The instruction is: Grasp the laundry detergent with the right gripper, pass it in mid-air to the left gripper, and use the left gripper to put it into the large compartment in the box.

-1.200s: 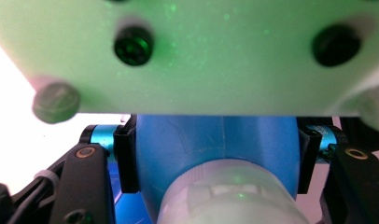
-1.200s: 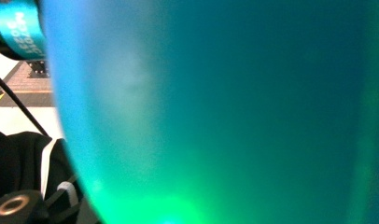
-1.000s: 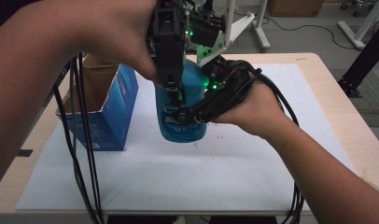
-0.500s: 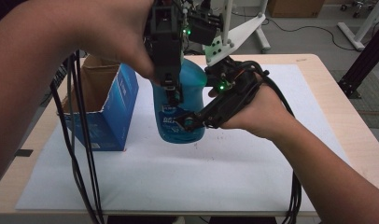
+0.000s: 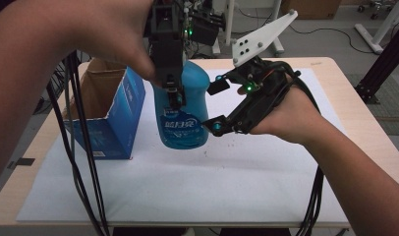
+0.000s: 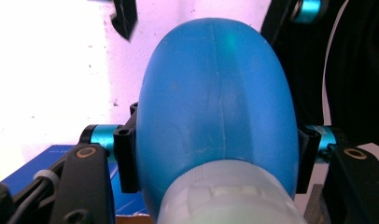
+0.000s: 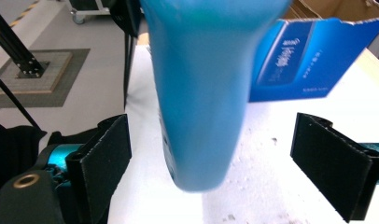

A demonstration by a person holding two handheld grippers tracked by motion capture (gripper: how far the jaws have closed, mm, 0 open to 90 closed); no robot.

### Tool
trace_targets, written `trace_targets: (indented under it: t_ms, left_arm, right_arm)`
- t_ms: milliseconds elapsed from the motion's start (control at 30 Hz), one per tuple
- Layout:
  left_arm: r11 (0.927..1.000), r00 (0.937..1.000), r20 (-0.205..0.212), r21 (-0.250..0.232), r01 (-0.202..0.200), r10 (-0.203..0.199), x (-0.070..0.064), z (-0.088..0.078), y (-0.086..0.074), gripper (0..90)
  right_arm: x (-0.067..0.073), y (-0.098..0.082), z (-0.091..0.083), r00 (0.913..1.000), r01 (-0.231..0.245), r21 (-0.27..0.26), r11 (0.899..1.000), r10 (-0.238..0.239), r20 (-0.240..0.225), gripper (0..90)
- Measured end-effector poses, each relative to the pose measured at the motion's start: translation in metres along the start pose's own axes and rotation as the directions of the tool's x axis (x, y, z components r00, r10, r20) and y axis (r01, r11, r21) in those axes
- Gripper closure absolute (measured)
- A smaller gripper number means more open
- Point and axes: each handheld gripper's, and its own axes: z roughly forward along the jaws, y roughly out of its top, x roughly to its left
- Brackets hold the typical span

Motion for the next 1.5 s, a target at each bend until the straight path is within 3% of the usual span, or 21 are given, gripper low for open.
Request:
trace_targets:
  t_ms: [67,333,500,600,800,933,1033,1133,1200,1233,1267,1300,1333,1400,1467,1500]
  left_arm:
    - [1.0,1.0,0.003,0.001,0.004,-0.004,0.0,-0.001,-0.001,37.9]
    - [0.9998,0.9997,0.01,0.006,0.022,-0.022,0.003,-0.002,-0.005,37.9]
    - [0.9993,0.9993,0.005,0.004,0.037,-0.037,0.002,-0.008,-0.008,37.9]
    - [0.9984,0.9984,0.005,-0.005,0.057,-0.057,0.003,-0.014,-0.013,37.8]
    - [0.99,0.9905,0.01,-0.033,0.137,-0.137,0.007,-0.03,-0.025,37.7]
    - [0.9807,0.982,0.02,-0.052,0.188,-0.188,0.01,-0.042,-0.034,37.7]
    - [0.9683,0.9705,0.023,-0.064,0.241,-0.24,0.014,-0.051,-0.043,37.7]
    - [0.9448,0.9478,0.024,-0.076,0.319,-0.318,0.02,-0.061,-0.054,37.7]
    - [0.9228,0.9271,0.016,-0.091,0.374,-0.374,0.023,-0.067,-0.063,37.7]
    - [0.9083,0.9139,0.013,-0.105,0.405,-0.406,0.025,-0.07,-0.068,37.7]
    - [0.9083,0.9139,0.013,-0.105,0.405,-0.406,0.025,-0.07,-0.068,37.7]
    - [0.8873,0.8939,0.006,-0.118,0.446,-0.448,0.029,-0.074,-0.079,37.7]
    - [0.8727,0.8795,0.009,-0.12,0.473,-0.476,0.031,-0.076,-0.083,37.7]
    - [0.8291,0.8363,0.015,-0.122,0.546,-0.548,0.036,-0.077,-0.095,37.7]
    - [0.774,0.7808,0.014,-0.122,0.621,-0.625,0.04,-0.077,-0.107,37.8]
    - [0.752,0.7581,0.009,-0.12,0.648,-0.652,0.042,-0.077,-0.113,37.8]
  right_arm:
    - [-0.001,-0.002,-0.001,0.9993,0.001,0.02,1.0,-0.001,0.038,2.2]
    - [0.0,-0.001,-0.014,0.9972,0.007,0.048,0.999,-0.011,0.074,0.7]
    - [-0.002,-0.004,-0.025,0.9938,0.009,0.118,0.993,-0.022,0.109,0.5]
    - [-0.004,-0.006,-0.032,0.9904,0.012,0.175,0.984,-0.035,0.134,0.5]
    - [-0.012,-0.01,-0.047,0.9816,-0.015,0.324,0.946,-0.048,0.185,0.5]
    - [-0.015,-0.01,-0.057,0.9793,-0.024,0.353,0.935,-0.049,0.197,0.5]
    - [-0.016,-0.01,-0.061,0.979,-0.026,0.353,0.935,-0.048,0.198,0.6]
    - [-0.016,-0.012,-0.063,0.9793,-0.034,0.361,0.932,-0.041,0.198,0.6]
    - [-0.017,-0.013,-0.063,0.9797,-0.036,0.365,0.93,-0.039,0.197,0.6]
    - [-0.017,-0.013,-0.063,0.9796,-0.037,0.372,0.927,-0.04,0.197,0.6]
    - [-0.017,-0.013,-0.063,0.9796,-0.037,0.372,0.927,-0.04,0.197,0.6]
    - [-0.018,-0.014,-0.063,0.9799,-0.036,0.373,0.927,-0.04,0.195,0.6]
    - [-0.018,-0.014,-0.063,0.9802,-0.036,0.37,0.928,-0.039,0.194,0.6]
    - [-0.018,-0.014,-0.062,0.9803,-0.034,0.371,0.928,-0.041,0.193,0.6]
    - [-0.018,-0.014,-0.061,0.9803,-0.035,0.372,0.928,-0.041,0.193,0.6]
    - [-0.018,-0.014,-0.061,0.9802,-0.034,0.371,0.928,-0.042,0.194,0.6]
